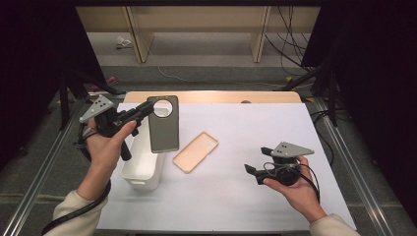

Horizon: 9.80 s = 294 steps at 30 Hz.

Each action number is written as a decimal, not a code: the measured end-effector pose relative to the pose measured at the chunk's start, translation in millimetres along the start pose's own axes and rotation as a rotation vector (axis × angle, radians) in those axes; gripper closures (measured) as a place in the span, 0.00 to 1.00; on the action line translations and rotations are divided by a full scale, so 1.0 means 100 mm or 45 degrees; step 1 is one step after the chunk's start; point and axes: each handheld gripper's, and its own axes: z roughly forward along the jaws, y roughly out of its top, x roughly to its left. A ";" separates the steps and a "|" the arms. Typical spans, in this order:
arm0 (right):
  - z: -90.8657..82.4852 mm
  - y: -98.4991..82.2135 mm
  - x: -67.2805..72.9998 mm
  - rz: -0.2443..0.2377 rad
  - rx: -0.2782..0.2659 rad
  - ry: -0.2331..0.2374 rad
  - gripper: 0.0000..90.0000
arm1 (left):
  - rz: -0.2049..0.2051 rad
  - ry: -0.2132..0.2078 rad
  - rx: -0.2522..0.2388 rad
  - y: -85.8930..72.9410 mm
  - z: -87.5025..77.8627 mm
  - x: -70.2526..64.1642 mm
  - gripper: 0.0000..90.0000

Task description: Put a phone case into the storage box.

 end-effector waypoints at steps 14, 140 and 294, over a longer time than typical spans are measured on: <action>0.00 -0.01 -0.01 0.008 0.002 -0.005 0.18 | 0.029 -0.021 -0.008 0.08 -0.04 0.15 0.91; 0.02 -0.01 -0.01 0.011 0.006 0.004 0.18 | 0.149 0.166 0.219 -0.21 0.86 1.19 0.91; 0.14 0.01 0.03 -0.002 0.032 0.027 0.18 | 0.133 0.064 0.303 -1.00 -0.26 -0.06 0.00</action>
